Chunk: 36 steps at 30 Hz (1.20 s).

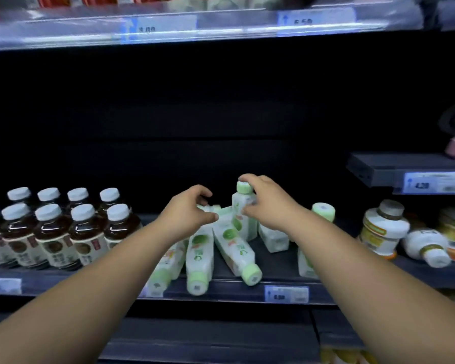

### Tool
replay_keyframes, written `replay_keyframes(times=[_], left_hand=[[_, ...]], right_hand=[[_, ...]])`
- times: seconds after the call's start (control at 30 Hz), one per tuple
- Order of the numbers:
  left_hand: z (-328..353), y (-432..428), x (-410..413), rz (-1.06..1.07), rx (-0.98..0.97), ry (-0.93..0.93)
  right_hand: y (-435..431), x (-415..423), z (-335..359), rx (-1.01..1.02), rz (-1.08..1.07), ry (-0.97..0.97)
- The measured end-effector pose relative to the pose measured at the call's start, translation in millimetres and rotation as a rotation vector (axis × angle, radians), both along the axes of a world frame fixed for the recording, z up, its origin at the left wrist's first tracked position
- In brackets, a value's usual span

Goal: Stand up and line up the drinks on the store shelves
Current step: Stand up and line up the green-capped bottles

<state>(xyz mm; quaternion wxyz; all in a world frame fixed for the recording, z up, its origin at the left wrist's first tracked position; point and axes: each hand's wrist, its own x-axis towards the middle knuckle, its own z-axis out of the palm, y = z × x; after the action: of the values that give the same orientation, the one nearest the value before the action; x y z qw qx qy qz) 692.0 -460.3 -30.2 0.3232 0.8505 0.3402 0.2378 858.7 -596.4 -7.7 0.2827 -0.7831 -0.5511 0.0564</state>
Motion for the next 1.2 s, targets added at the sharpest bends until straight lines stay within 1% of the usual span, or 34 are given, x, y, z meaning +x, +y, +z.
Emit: replay_keyframes(times=[0.1,0.2,0.37,0.47,0.6,0.67,0.73,0.77,0.8,0.87,0.97,1.03,1.13,1.2], left_hand=[[-4.0,21.3,-5.5,-0.050,-0.026,0.003],[-7.8,43.2,-4.3,-0.098,0.009,0.056],[-20.1,81.3,10.1,-0.092,0.071,0.232],[-35.7,93.9,19.1,-0.072,0.072,0.307],[-51.6,102.5,29.6,-0.041,0.077,0.330],[-52.1,103.4,35.1,0.011,0.132,0.333],[-52.6,102.6,40.2,0.052,0.143,0.323],[-54.4,103.5,42.6,0.065,0.133,0.323],[-56.6,104.8,44.5,0.076,0.120,0.335],[-62.1,109.6,46.0,0.081,0.103,0.360],[-64.8,113.7,46.8,0.086,0.068,0.382],[-64.6,114.7,47.1,0.092,0.064,0.390],[-64.2,117.2,47.2,0.138,0.053,0.446],[-66.0,123.7,48.6,0.154,-0.004,0.468]], right_hand=[[37.3,4.7,-6.0,-0.056,-0.071,0.032],[58.0,10.5,-10.5,-0.092,-0.154,0.059],[56.6,19.4,-5.4,-0.217,-0.163,-0.003],[41.9,25.4,5.9,-0.369,-0.170,-0.047],[37.0,20.5,21.2,-0.552,-0.171,-0.180],[48.4,12.7,30.5,-0.517,-0.149,-0.243],[65.3,1.6,35.4,-0.345,-0.130,-0.238],[74.1,-4.3,34.6,-0.237,-0.117,-0.183],[82.8,-10.6,30.5,-0.143,-0.110,-0.087],[98.0,-20.8,12.0,-0.034,-0.128,0.121],[111.8,-25.3,-27.5,-0.036,-0.222,0.332],[115.2,-24.9,-49.5,-0.063,-0.273,0.400],[121.2,-23.9,-68.4,-0.084,-0.338,0.387],[125.8,-23.7,-74.0,-0.085,-0.373,0.372]])
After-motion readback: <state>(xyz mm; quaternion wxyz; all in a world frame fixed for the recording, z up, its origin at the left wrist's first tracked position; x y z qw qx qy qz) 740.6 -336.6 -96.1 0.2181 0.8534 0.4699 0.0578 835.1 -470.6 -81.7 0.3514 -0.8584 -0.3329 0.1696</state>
